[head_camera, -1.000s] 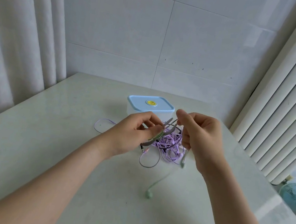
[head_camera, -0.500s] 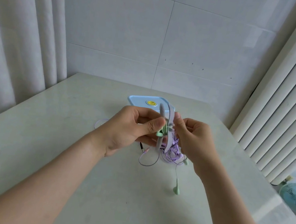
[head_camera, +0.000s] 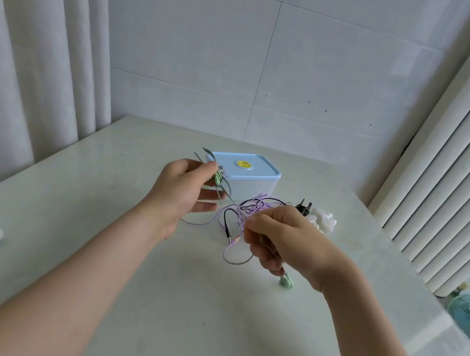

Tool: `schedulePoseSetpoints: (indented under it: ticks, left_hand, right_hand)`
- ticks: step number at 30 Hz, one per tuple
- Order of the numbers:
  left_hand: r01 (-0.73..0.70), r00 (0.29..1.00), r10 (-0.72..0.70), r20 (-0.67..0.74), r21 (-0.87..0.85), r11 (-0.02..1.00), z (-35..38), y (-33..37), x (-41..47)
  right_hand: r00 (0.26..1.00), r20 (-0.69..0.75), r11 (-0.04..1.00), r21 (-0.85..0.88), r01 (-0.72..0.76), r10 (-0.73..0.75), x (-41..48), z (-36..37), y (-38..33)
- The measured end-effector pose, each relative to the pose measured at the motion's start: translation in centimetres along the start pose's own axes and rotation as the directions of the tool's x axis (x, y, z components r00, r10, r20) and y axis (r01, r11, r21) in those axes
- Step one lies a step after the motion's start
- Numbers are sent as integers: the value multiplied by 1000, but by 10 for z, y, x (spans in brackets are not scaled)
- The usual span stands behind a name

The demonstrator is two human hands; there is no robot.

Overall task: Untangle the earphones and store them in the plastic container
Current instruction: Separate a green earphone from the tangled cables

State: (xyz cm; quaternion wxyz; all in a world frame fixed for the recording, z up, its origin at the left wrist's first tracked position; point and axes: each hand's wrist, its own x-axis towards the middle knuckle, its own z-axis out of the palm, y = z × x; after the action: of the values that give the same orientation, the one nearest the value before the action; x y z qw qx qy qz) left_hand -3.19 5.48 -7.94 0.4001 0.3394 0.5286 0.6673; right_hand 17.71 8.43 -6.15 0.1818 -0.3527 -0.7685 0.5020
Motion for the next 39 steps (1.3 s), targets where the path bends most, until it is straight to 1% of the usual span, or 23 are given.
schedulePoseSetpoints:
  ticks: [3,4,6,7,9,12,14,16,18,21,22,24,26,28,30,31,33,34,36,37,38,39]
  left_hand:
    - [-100,994,109,-31,221,970,-2,-6,-1]
    - [-146,987,157,-14,304,941,-2,-7,-1]
    - [-233,972,224,73,440,867,-3,-9,-2]
    - [-261,965,223,136,467,845,-3,-10,-3]
    - [-272,950,161,267,459,846,-1,-12,-5]
    - [-274,914,74,400,469,840,1,-13,-8]
    - [-272,885,41,463,444,854,3,-11,-11]
    - [-261,857,12,516,413,873,4,-9,-14]
    - [-265,833,13,553,378,887,5,-8,-16]
    - [-247,815,69,575,237,940,6,-8,-15]
    - [-221,820,84,566,178,959,6,-7,-15]
    - [-182,841,118,527,71,981,6,-6,-14]
    - [-164,879,148,453,-4,987,6,-4,-12]
    - [-155,921,158,356,-37,987,5,-4,-9]
    - [-127,954,132,269,-34,991,5,-4,-8]
    - [-104,965,110,237,-34,994,5,-4,-8]
    - [-73,979,79,187,-37,997,7,-5,-8]
    - [-71,985,74,158,-28,997,9,-6,-9]
    - [-92,991,90,96,16,996,11,-8,-10]
    - [-123,990,116,79,83,989,11,-9,-10]
    - [-166,985,153,79,182,969,10,-11,-8]
    - [-206,977,184,105,279,938,8,-12,-8]
  right_hand:
    - [996,-1,996,33,86,-86,-5,-2,-5]
    - [991,-21,990,49,135,-134,-6,-2,-6]
    - [969,-110,970,76,230,-221,-6,-3,-8]
    - [952,-171,957,92,274,-256,-5,-4,-8]
    - [902,-313,923,148,355,-297,-3,-6,-8]
    - [816,-523,883,226,411,-247,3,-10,-6]
    - [763,-611,891,201,406,-210,7,-15,-1]
    - [744,-641,918,155,366,-189,12,-18,6]
    - [737,-662,956,104,273,-139,19,-20,15]
    - [700,-709,995,-34,94,-91,28,-24,28]
    - [703,-704,994,-106,40,-103,30,-24,31]
    - [751,-646,964,-262,-46,-140,29,-21,33]
    - [810,-561,925,-373,-64,-170,27,-16,31]
    - [868,-463,906,-421,-39,-178,21,-11,24]
    - [933,-318,911,-412,25,-170,14,-8,16]
    - [961,-231,928,-367,61,-155,11,-5,13]
    - [991,-82,975,-204,90,-109,8,-2,9]
    - [995,-34,986,-140,87,-92,6,-1,8]
    - [996,19,990,-111,91,-90,4,0,7]
    - [993,18,984,-134,117,-116,2,2,5]
    - [987,-13,972,-177,157,-162,1,3,3]
    - [974,-77,954,-229,192,-214,1,4,1]
